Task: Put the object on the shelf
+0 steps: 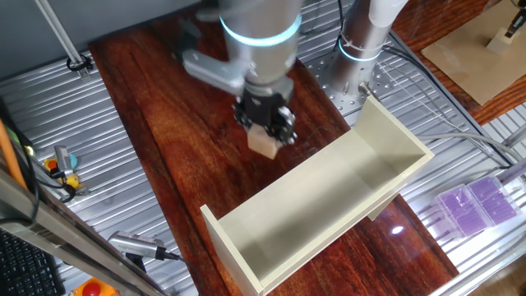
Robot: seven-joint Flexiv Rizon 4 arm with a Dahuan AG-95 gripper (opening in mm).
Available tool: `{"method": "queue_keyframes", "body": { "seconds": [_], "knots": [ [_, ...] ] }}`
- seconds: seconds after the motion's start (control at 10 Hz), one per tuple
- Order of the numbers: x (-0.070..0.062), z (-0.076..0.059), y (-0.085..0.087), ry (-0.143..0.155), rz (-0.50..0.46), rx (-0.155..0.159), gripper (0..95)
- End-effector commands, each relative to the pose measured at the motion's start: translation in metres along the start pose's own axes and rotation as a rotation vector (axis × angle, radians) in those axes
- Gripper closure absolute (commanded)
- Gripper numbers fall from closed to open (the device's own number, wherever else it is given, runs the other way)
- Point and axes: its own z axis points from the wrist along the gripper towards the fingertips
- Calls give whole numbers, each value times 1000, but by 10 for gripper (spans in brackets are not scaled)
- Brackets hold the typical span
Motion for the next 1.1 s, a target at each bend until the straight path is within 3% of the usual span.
{"method": "queue_keyframes", "body": {
  "seconds": [0.1,0.4,0.5,0.7,0.8,1.1],
  "knots": [
    [-16,4,21,-60,61,-53,950],
    [-17,4,21,-50,23,-37,950],
    [-17,4,21,-59,-12,-48,950],
    [-17,4,21,-75,23,-74,950],
    [-17,5,31,-81,73,-80,950],
    [-30,15,47,-89,136,-77,950]
  ]
}}
